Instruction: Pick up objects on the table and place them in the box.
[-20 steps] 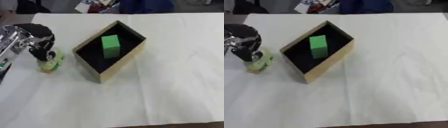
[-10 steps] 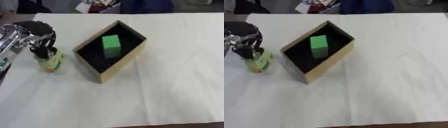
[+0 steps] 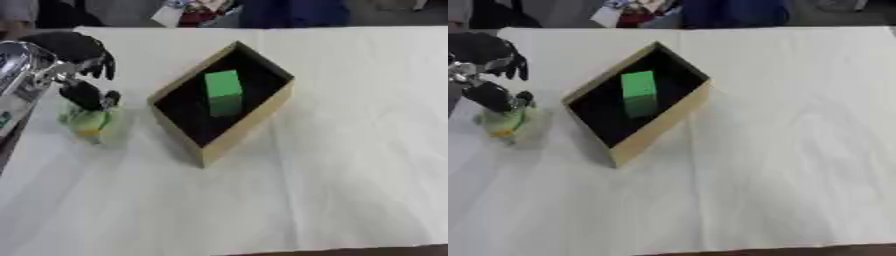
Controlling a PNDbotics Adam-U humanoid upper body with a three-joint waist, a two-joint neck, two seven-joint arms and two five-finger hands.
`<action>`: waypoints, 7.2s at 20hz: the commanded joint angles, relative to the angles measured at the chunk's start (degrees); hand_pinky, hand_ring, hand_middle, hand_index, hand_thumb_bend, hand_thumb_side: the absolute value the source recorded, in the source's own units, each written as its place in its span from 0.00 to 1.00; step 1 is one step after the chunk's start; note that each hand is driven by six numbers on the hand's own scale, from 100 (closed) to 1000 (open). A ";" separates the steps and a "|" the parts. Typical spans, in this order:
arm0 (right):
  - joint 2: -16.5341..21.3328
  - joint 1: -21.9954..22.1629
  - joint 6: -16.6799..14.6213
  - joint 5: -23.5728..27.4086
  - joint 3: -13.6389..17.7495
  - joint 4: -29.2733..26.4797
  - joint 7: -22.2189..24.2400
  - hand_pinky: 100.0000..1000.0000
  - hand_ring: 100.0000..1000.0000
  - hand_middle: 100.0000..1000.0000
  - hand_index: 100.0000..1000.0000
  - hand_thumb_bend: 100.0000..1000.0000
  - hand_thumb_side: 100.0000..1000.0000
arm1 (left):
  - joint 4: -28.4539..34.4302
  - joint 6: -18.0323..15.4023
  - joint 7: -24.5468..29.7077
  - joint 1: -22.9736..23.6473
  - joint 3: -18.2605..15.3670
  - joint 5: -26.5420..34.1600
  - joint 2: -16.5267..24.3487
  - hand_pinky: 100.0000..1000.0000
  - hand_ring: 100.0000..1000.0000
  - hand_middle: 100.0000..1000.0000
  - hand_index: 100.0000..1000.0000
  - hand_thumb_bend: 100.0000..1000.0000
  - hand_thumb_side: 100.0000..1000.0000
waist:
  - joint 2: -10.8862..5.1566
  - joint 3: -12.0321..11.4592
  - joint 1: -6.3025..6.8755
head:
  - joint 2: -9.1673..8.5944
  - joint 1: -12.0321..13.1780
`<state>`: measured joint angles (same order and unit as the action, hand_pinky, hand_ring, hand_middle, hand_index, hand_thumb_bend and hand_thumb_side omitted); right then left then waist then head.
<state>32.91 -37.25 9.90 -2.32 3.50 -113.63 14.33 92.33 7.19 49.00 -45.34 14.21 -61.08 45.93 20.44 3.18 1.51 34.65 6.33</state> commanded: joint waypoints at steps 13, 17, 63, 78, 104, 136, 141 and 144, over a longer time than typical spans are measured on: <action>0.50 -0.44 0.09 0.54 0.62 -0.96 0.27 0.94 0.95 0.59 0.90 0.36 0.97 | -1.60 -1.48 2.96 1.87 -2.23 -6.59 3.42 0.95 0.93 0.88 1.00 0.80 0.59 | -1.42 -0.19 -0.20 | -0.44 -0.29; 0.28 -0.38 0.18 0.56 0.77 -0.96 0.18 0.94 0.95 0.59 0.90 0.36 0.98 | -0.46 -0.78 2.96 3.20 -2.93 -4.55 3.17 0.94 0.94 0.90 1.00 0.70 0.51 | -1.36 -0.31 -0.30 | -0.56 -0.33; -0.60 -0.94 0.26 1.08 1.33 -0.96 -0.62 0.95 0.95 0.59 0.90 0.35 0.98 | -6.61 5.45 1.75 5.91 -3.23 -0.83 0.27 0.88 0.86 0.82 0.94 0.28 0.52 | -0.17 -0.01 -1.41 | -1.97 0.21; -0.87 -0.80 0.45 1.31 1.51 -0.96 -0.91 0.95 0.96 0.59 0.91 0.37 0.98 | -5.05 6.36 -1.18 5.58 -3.02 -2.80 0.82 0.76 0.76 0.70 0.76 0.00 0.33 | -0.47 0.01 -1.30 | -2.17 0.03; -0.81 0.02 0.95 1.41 1.63 -0.96 -1.30 0.95 0.96 0.58 0.90 0.37 0.98 | 13.51 7.85 -6.51 -11.02 2.81 -0.60 -12.07 0.70 0.68 0.63 0.70 0.00 0.48 | -1.55 -0.15 -0.83 | -0.29 -0.46; -1.67 -0.18 1.41 1.97 1.78 -0.96 -1.19 0.95 0.96 0.58 0.91 0.37 0.99 | -8.05 4.16 -8.33 -11.48 8.39 -12.10 -21.29 0.93 0.98 0.88 0.95 0.67 0.68 | -1.40 0.20 -0.81 | -0.10 -0.71; -1.66 -0.14 1.45 2.09 1.83 -0.96 -1.33 0.95 0.96 0.58 0.91 0.37 0.99 | -7.95 3.11 -5.43 -11.21 7.84 -15.13 -20.88 0.96 1.00 0.89 0.97 0.94 0.81 | -1.56 0.23 -0.81 | 0.00 -0.81; -1.70 -0.08 1.52 2.17 1.85 -0.96 -1.39 0.95 0.96 0.58 0.91 0.37 0.99 | -7.19 2.70 -4.03 -11.18 7.48 -16.80 -20.69 0.96 1.00 0.89 0.97 0.98 0.83 | -1.61 0.23 -0.78 | 0.00 -0.78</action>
<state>30.56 -36.79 11.40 -0.52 4.58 -113.63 13.21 84.14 10.06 44.30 -55.88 22.53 -77.05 24.16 20.35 3.27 0.89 34.28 5.66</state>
